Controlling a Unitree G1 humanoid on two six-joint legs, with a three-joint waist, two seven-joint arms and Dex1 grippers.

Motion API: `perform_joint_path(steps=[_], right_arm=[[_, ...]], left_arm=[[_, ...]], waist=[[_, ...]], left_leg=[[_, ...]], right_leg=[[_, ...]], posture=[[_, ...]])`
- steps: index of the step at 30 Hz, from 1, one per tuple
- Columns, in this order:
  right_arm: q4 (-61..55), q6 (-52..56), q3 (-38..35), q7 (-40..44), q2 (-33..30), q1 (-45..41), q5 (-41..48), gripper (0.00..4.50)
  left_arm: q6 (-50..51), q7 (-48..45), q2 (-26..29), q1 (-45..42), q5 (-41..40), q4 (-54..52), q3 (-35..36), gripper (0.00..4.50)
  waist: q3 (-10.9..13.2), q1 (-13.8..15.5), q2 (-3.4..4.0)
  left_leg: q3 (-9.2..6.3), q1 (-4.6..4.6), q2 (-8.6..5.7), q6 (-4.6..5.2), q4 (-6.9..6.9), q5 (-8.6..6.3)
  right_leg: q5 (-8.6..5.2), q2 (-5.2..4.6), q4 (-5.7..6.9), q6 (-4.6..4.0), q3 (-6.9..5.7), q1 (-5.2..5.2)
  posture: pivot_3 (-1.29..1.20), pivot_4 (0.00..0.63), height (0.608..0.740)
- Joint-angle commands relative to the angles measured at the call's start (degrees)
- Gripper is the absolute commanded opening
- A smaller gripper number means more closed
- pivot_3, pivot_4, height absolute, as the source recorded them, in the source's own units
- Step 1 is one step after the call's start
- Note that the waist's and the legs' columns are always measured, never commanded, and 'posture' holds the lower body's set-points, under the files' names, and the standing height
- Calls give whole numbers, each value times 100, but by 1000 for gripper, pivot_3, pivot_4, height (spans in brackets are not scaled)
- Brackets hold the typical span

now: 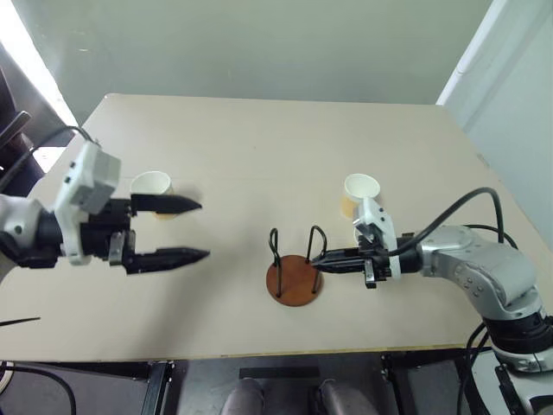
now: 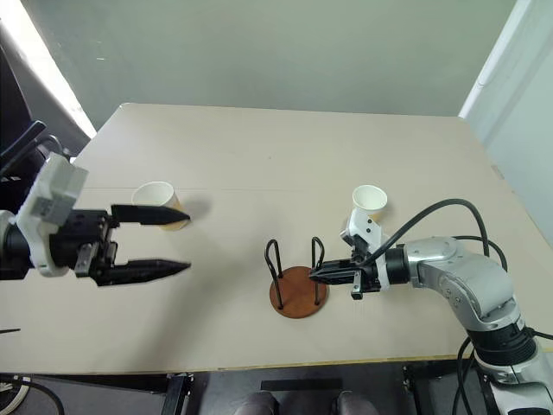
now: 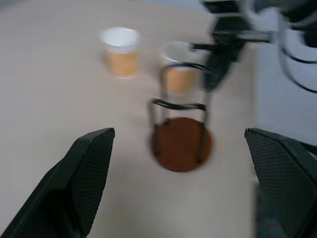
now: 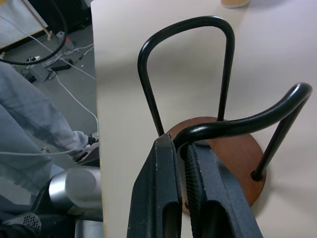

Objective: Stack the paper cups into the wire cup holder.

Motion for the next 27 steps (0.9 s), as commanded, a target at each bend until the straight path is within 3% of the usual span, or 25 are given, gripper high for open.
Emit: perform_joint_path(steps=[1, 5, 11, 14, 24, 27], right_arm=[[-153, -86, 166, -48, -61, 61, -53, 37], [-213, -42, 253, -221, 4, -7, -44, 37], [-270, 127, 406, -232, -70, -180, 16, 37], [-265, 181, 456, -184, -125, -251, 40, 751], [-427, -144, 570, 293, -829, -169, -151, 4368], [-495, -625, 323, 823, -1550, -36, -299, 4439]], left_arm=[[48, -275, 178, 142, -58, -231, 31, 4500], [39, -286, 202, 265, 0, -354, -92, 4500], [42, -266, 225, 357, 4, -473, -147, 4500], [27, -247, 241, 329, 40, -451, -181, 4500], [-64, -186, 218, 140, 172, -314, -405, 4500], [-173, -249, 200, -32, 255, -188, -586, 4500]], waist=[[0, 3, 0], [-2, 3, -3], [-3, 1, -5], [-3, 2, -5], [-3, 9, -5], [-2, 37, -5]], left_leg=[[4, 3, -1, 3, 0, -2], [7, 36, 9, 62, 2, -35], [15, 43, 29, 60, 10, -38], [27, 46, 29, 56, 11, -39], [32, 38, 35, 56, 11, -42], [35, 37, 35, 75, 13, -53]], right_leg=[[0, 3, 1, 2, 5, 3], [-1, 14, 3, 4, 20, 28], [4, 65, 3, 13, 82, 28], [4, 77, 2, 12, 94, 25], [5, 77, 1, 14, 110, 12], [5, 76, 2, 15, 110, 12]], posture=[[0, 150, 740], [0, 150, 740], [0, 150, 740], [0, 150, 740], [0, 150, 740], [0, 150, 740]])
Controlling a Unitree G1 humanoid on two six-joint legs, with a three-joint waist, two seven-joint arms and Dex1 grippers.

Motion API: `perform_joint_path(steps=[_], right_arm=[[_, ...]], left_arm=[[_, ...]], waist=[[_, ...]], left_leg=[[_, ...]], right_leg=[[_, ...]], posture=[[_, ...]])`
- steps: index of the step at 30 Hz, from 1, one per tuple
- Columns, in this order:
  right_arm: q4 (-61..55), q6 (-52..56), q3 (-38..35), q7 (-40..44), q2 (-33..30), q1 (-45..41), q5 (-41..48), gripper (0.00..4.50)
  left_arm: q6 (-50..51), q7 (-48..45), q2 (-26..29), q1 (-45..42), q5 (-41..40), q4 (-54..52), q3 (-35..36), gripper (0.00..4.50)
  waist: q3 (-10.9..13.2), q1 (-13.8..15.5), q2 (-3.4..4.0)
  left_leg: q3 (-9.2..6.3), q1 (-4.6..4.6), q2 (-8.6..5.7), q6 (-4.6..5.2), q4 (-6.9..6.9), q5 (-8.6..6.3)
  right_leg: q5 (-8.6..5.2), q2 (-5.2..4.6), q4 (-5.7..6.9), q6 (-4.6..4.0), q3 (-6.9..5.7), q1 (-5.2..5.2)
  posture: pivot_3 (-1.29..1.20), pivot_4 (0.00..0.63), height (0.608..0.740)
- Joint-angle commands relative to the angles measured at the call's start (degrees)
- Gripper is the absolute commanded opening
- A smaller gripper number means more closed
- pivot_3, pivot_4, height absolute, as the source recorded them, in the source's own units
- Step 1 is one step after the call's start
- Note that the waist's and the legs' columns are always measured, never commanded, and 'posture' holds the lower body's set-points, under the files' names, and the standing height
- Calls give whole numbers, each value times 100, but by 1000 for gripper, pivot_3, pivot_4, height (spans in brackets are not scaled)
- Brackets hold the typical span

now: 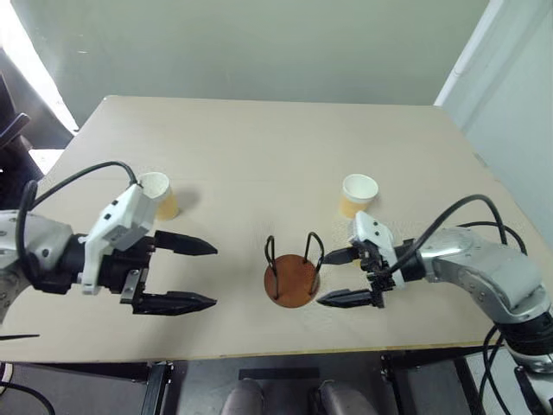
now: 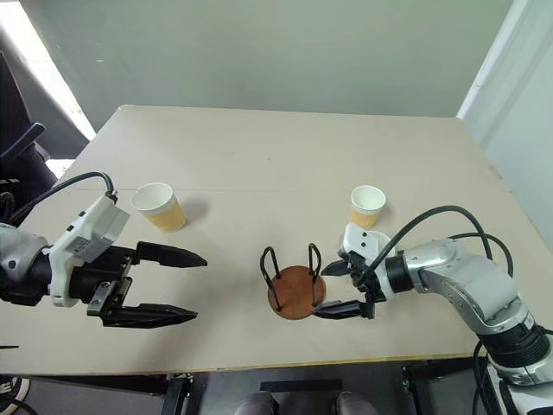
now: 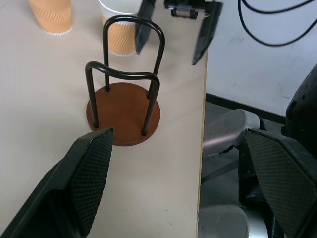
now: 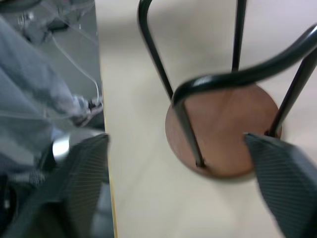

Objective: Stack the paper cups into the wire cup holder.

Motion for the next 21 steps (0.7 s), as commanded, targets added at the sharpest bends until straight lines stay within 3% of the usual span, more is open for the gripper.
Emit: perform_joint_path(steps=[1, 5, 7, 12, 17, 21], right_arm=[[-222, -610, -463, 676, -735, 90, -109, 4439], [24, -787, -1869, 1755, -1546, 134, 818, 4439], [214, -1008, -2121, 1944, -1763, 105, 754, 4439], [900, -1915, -1325, 1780, -1837, -85, -567, 4439], [1317, -2511, -393, 1668, -1420, -342, -1590, 4439], [1528, -2773, -85, 1778, -1167, -496, -1935, 4439]], left_arm=[[-206, -74, 29, -241, 121, 150, -114, 4500], [-375, -162, -19, -332, 275, 388, -254, 4500], [-425, -181, -47, -321, 319, 430, -268, 4500], [-530, -106, -230, -472, 417, 516, -504, 4500], [-536, -66, -310, -595, 466, 540, -580, 4500], [-464, -50, -271, -419, 428, 454, -349, 4500]], waist=[[0, 20, -1], [4, 25, 1], [3, 21, -4], [3, -18, -9], [4, -20, -7], [5, -15, -5]], left_leg=[[1, -1, 0, -1, 3, -2], [22, -9, -18, -9, 6, -1], [28, -6, -26, -37, 3, 13], [27, 8, -9, -9, 11, -6], [16, 3, 27, 26, 29, -26], [16, -3, 30, 29, 29, -28]], right_leg=[[0, 0, 0, 0, 0, 0], [0, 2, -1, 0, 3, -4], [-1, 8, -3, -1, 7, -2], [-2, 11, 3, -1, 20, -1], [1, 10, 12, 3, 19, -5], [2, 9, 10, 5, 23, -15]], posture=[[0, 150, 740], [0, 150, 740], [0, 150, 740], [0, 150, 740], [0, 150, 740], [0, 150, 740]])
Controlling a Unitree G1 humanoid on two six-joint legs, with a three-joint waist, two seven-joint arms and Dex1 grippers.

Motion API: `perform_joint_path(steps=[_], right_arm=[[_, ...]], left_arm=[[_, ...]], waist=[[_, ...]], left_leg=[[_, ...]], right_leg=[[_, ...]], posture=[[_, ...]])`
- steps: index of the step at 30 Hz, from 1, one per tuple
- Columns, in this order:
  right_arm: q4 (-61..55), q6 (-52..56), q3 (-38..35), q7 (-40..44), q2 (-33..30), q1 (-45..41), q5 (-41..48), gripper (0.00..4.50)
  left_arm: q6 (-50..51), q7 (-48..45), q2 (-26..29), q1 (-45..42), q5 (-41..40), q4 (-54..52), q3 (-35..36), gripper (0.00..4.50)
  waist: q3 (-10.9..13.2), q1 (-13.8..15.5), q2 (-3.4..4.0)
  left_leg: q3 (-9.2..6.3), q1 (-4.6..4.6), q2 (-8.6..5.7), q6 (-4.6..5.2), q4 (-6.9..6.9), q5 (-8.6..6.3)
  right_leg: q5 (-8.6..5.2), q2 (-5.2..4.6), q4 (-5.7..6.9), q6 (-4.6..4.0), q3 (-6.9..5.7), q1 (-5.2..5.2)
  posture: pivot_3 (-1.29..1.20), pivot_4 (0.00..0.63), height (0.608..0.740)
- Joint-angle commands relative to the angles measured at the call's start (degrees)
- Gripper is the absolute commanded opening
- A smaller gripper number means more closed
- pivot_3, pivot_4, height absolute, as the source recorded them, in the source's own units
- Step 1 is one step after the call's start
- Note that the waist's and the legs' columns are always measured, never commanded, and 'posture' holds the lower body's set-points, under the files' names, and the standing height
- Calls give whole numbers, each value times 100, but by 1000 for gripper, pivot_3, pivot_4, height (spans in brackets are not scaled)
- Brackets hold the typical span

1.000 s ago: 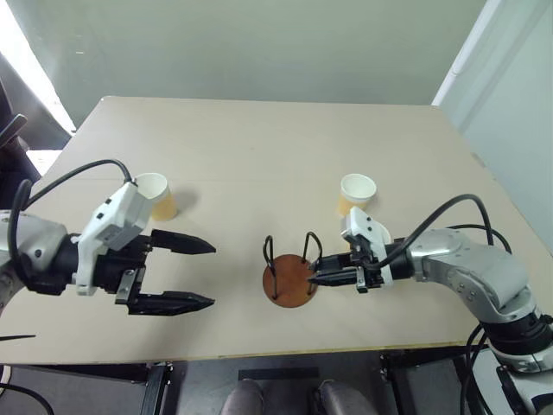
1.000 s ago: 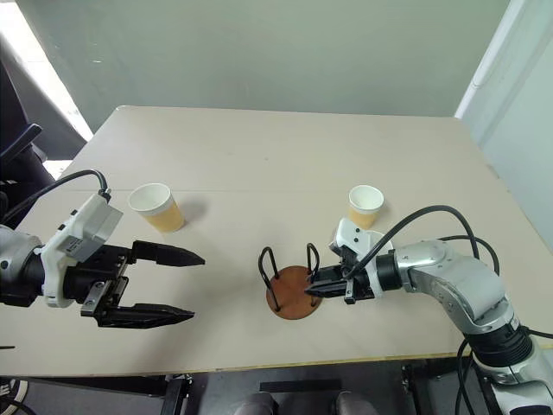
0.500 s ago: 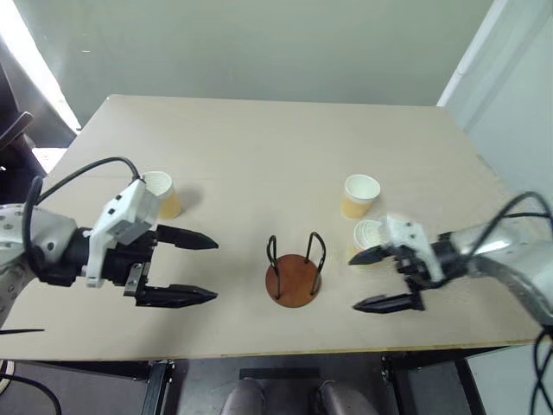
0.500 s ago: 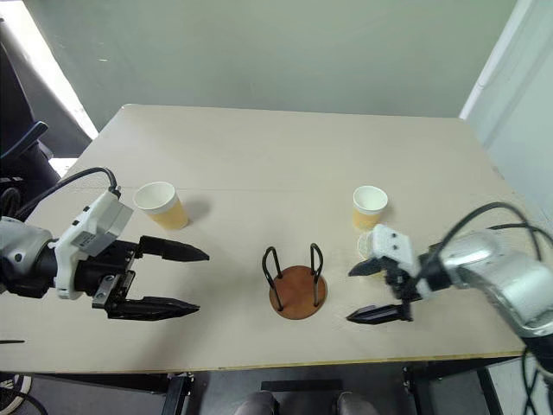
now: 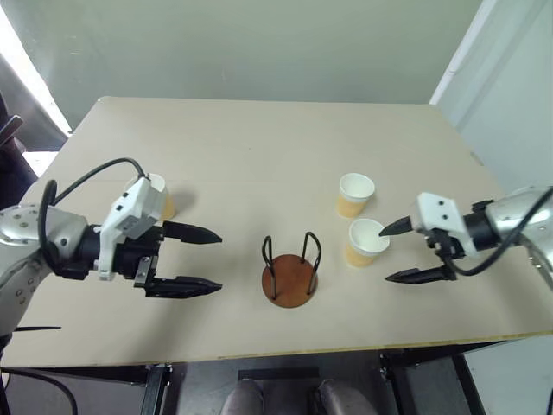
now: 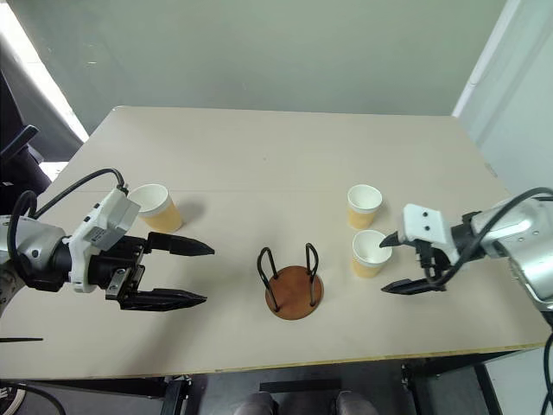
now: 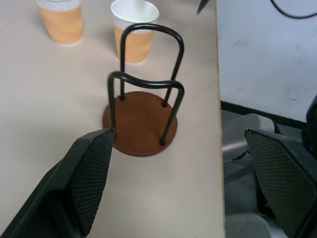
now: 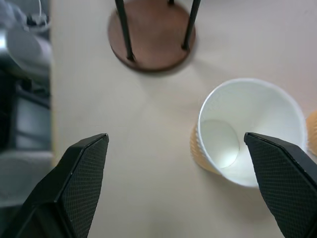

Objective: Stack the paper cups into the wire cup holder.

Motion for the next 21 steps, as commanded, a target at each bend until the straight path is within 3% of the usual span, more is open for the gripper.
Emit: perform_joint_path(steps=[1, 9, 11, 13, 21], right_arm=[[112, -302, 136, 72, 94, -228, -334, 4439], [580, -976, 578, 124, 451, -367, -1077, 4439], [761, -1201, 634, 138, 617, -519, -1211, 4078], [895, -1376, 652, 188, 704, -636, -1337, 3520], [1209, -1750, 604, 388, 872, -931, -1502, 444]], left_arm=[[-2, 51, 58, 138, -10, -131, 344, 4500], [104, 252, 33, 465, -118, -350, 694, 4500], [139, 321, 37, 551, -114, -387, 808, 4500], [173, 372, 29, 608, -128, -422, 912, 4500], [207, 556, -26, 700, -120, -477, 1062, 4500]], waist=[[0, 1, 0], [0, 12, -1], [0, 8, 0], [0, 4, 0], [0, 6, 0]], left_leg=[[1, -1, 0, -4, 0, 2], [4, 2, 4, -7, 5, -1], [4, 5, 5, -4, 7, -2], [5, 7, 6, 2, 9, -5], [7, 4, 7, -10, 9, 1]], right_leg=[[0, 0, -1, 0, 1, -1], [2, -1, -5, 4, 4, 3], [3, -1, -2, 4, 4, 3], [6, -2, 1, 4, 5, 3], [7, -2, -4, 3, 5, 1]], posture=[[0, 150, 740], [0, 150, 740], [0, 150, 740], [0, 150, 740], [0, 150, 740]])
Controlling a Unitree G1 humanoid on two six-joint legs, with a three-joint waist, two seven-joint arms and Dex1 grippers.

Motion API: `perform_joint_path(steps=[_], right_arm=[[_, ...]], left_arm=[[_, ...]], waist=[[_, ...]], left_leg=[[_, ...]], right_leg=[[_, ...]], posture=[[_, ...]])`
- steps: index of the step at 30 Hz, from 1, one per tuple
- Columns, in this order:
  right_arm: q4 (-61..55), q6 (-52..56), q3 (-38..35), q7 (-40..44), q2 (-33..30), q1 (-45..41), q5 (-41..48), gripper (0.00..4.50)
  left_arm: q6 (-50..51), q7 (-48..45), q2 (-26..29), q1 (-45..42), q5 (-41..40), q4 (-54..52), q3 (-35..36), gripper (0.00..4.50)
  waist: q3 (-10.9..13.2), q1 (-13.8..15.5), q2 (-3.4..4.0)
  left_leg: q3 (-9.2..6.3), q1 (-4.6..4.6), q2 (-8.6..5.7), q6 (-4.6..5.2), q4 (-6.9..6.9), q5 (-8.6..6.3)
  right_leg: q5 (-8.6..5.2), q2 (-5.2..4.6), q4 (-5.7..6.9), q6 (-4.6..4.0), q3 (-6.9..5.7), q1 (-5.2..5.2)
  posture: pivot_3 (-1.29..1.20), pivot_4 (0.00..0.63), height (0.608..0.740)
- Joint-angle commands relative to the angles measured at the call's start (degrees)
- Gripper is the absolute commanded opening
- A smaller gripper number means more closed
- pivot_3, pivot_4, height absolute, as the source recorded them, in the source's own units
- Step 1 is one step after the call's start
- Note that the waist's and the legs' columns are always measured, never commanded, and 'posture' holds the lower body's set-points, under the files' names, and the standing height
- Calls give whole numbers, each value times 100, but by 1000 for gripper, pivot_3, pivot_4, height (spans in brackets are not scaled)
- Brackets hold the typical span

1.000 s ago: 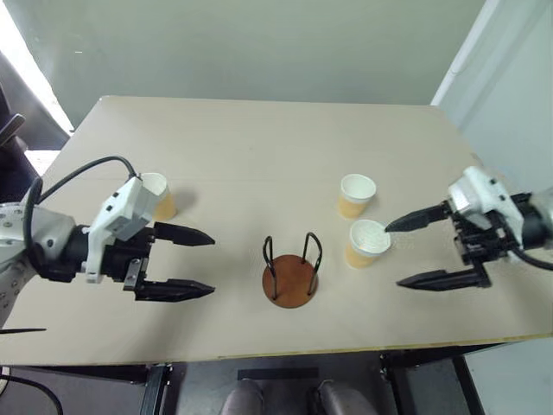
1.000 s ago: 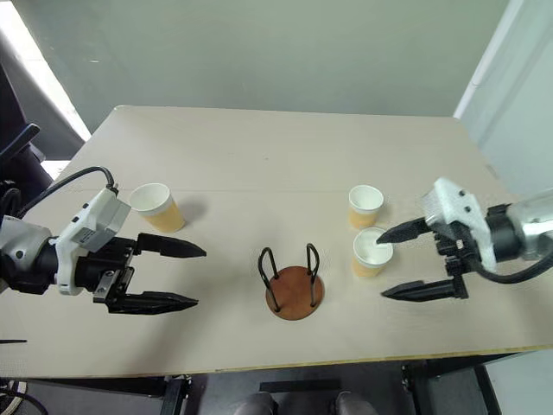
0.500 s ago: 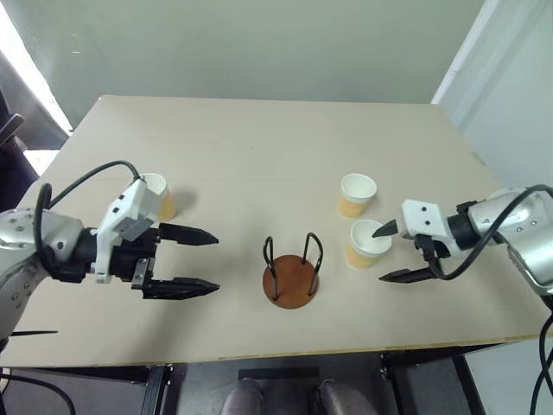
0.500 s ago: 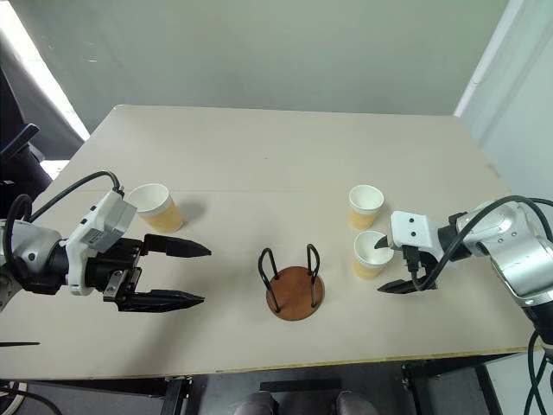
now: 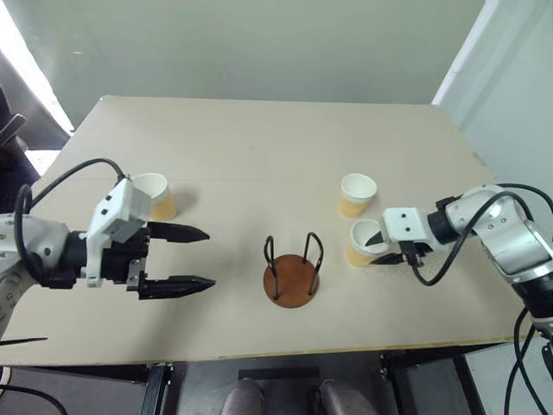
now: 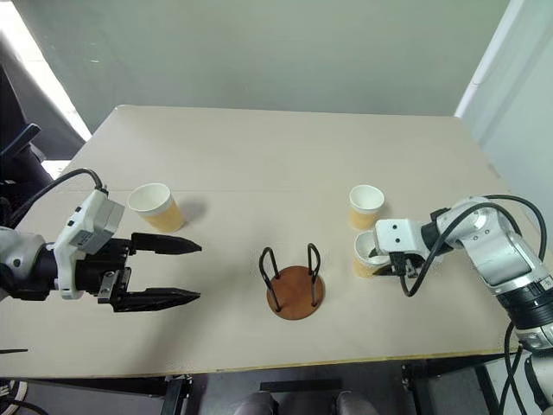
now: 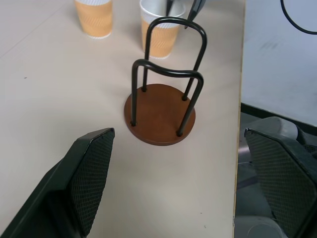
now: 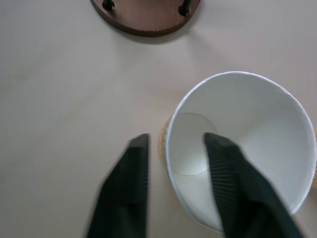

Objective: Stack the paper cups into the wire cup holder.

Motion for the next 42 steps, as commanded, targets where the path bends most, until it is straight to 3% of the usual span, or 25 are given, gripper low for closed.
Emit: perform_joint_path(steps=[1, 9, 16, 20, 26, 42], right_arm=[[7, -126, -129, 87, 48, -208, -14, 119], [35, -142, -262, 430, 59, -483, 153, 51], [385, 939, -939, 799, 565, -2261, 1407, 51], [-20, 1520, -1081, 855, 862, -2606, 2015, 51], [-840, 2230, -833, 684, 1201, -2187, 2526, 51], [-1067, 1907, -358, 674, 1198, -1574, 2160, 51]], left_arm=[[-25, 90, -14, 4, -40, -92, 239, 4500], [-99, 90, -25, -27, 17, -7, 226, 4500], [-302, 19, -17, 25, 193, 172, 268, 4500], [-329, 3, -27, 21, 194, 161, 236, 4500], [-276, 86, -91, 13, 151, 39, 147, 4500], [-64, 195, -74, 338, 59, -197, 569, 4500]], waist=[[0, -1, 1], [2, 0, 3], [5, -52, 9], [5, -49, 9], [4, -23, 7], [5, -33, 8]], left_leg=[[0, 1, 0, 0, 0, 0], [1, 1, -1, -4, 0, 2], [11, 0, 6, -48, -8, 27], [5, -3, 6, -48, -12, 27], [8, -12, 2, -54, -10, 30], [18, -6, 4, -53, -4, 30]], right_leg=[[0, 0, 0, 0, 0, 0], [1, -2, 0, -1, -1, 1], [3, 6, 0, -8, 3, -10], [1, 6, -4, -12, 2, -13], [1, 5, -12, -12, -2, -10], [1, 6, -1, -12, -1, -8]], posture=[[0, 150, 740], [0, 150, 740], [0, 150, 740], [0, 150, 740], [0, 150, 740], [0, 150, 740]])
